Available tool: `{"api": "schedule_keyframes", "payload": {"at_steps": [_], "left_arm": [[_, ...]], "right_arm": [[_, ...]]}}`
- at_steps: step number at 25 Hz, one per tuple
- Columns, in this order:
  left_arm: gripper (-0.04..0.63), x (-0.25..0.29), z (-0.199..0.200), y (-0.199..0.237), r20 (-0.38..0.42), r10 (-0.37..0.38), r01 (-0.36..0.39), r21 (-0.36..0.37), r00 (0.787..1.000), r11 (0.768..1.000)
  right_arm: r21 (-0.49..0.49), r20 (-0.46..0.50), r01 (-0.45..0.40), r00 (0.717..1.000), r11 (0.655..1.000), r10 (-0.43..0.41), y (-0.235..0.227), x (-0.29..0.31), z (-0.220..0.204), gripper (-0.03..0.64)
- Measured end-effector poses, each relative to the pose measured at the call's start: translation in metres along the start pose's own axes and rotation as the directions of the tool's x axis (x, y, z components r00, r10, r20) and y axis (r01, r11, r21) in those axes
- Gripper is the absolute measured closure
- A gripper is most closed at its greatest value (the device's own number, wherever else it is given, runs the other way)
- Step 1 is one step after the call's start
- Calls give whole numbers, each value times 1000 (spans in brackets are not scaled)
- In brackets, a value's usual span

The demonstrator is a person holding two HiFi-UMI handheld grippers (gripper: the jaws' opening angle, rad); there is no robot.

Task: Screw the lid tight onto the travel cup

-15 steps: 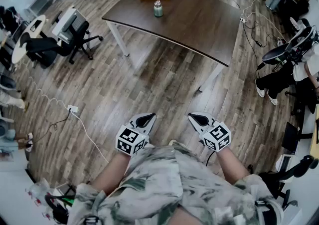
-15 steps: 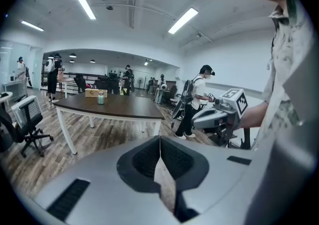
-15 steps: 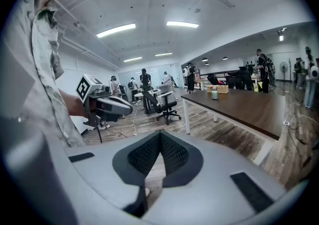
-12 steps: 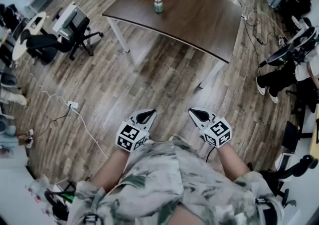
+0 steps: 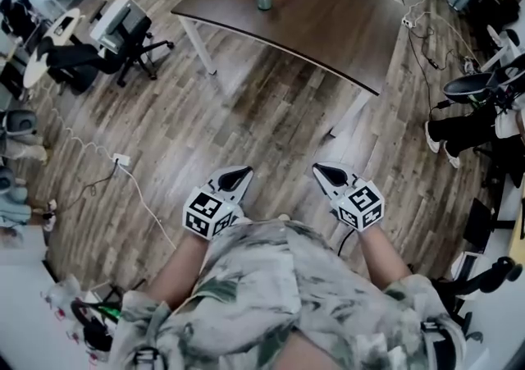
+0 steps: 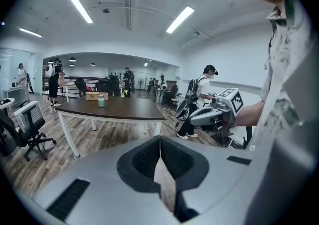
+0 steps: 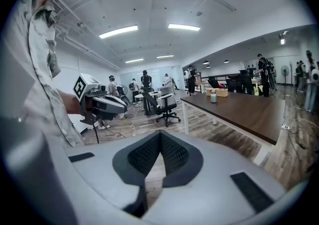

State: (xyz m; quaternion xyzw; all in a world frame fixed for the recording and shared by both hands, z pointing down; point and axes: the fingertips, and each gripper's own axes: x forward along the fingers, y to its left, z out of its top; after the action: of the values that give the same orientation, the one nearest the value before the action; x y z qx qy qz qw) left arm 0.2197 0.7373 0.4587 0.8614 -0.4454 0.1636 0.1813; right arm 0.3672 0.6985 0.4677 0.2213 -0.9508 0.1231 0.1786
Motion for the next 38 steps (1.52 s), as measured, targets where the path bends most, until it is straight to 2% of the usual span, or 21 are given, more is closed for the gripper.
{"api": "schedule_keyframes", "payload": {"at_steps": [8, 10, 12, 14, 15, 18, 27, 38], "left_arm": [[568, -1, 3, 1, 14, 48, -48, -3, 999, 999], [563, 0, 4, 6, 23, 68, -67, -13, 997, 998], [533, 2, 4, 12, 32, 76, -75, -25, 997, 997], [429, 4, 1, 18, 32, 75, -73, -37, 997, 997], [417, 5, 0, 22, 32, 77, -76, -42, 997, 996], [417, 8, 1, 43, 37, 85, -83, -56, 996, 995], [417, 37, 22, 144, 63, 55, -51, -63, 997, 997], [417, 45, 61, 310, 60, -1, 1, -4, 998, 1000]], "right_arm": [[-25, 43, -39, 998, 999, 40, 3, -6, 2, 582], [-37, 61, -39, 997, 999, 41, 0, -5, 4, 472], [-41, 71, -28, 997, 999, 31, -6, 0, 5, 433], [-43, 77, -9, 997, 999, 13, -12, 7, 5, 394], [-40, 82, -2, 997, 999, 5, -15, 11, 6, 370], [-25, 87, 21, 996, 999, -18, -24, 27, 11, 366], [-16, 25, 72, 997, 997, -72, -60, 109, 42, 359], [-17, 4, 129, 992, 991, -129, -88, 254, 125, 376]]}}
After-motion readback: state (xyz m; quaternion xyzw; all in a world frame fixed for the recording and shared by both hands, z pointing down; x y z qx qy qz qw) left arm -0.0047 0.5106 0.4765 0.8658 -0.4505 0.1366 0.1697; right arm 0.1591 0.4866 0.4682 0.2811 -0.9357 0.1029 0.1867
